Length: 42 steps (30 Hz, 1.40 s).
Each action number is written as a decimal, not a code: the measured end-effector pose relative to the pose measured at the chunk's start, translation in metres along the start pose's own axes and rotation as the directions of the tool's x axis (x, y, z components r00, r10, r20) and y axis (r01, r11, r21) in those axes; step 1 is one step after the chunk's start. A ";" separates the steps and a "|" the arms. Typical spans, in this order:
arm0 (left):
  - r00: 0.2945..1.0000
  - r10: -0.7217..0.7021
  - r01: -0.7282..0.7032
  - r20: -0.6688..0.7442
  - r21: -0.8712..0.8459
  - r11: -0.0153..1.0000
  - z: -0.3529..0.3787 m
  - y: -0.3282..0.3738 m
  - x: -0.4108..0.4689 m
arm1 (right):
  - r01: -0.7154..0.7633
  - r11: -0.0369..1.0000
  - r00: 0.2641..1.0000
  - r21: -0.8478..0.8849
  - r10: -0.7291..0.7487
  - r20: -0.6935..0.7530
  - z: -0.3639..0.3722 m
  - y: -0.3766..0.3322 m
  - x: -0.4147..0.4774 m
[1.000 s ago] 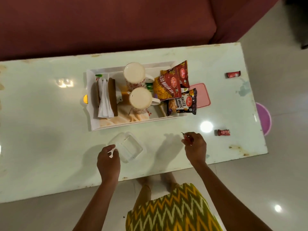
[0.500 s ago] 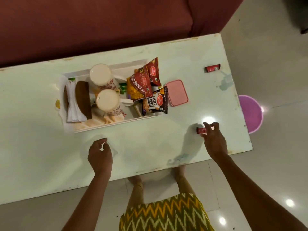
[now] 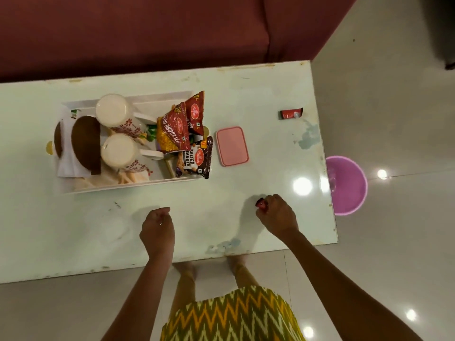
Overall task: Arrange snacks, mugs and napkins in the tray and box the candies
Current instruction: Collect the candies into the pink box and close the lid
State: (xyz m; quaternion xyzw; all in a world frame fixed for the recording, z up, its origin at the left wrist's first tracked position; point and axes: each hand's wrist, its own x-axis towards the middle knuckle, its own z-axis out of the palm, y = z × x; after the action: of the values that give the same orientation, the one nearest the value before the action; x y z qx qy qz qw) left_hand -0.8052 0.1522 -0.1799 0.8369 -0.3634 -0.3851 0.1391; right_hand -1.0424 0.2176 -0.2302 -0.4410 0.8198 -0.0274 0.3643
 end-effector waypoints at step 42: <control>0.988 0.023 -0.057 -0.155 -0.218 0.974 -0.030 -0.028 -0.007 | -0.023 0.761 0.998 0.649 0.050 -0.023 0.008 -0.107 -0.050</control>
State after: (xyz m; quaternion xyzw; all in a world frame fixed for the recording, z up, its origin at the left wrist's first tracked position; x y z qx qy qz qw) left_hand -0.7719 0.1754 -0.1712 0.8355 -0.3233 -0.3555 0.2666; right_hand -0.9447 0.1924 -0.1685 -0.2714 0.7753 -0.3102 0.4786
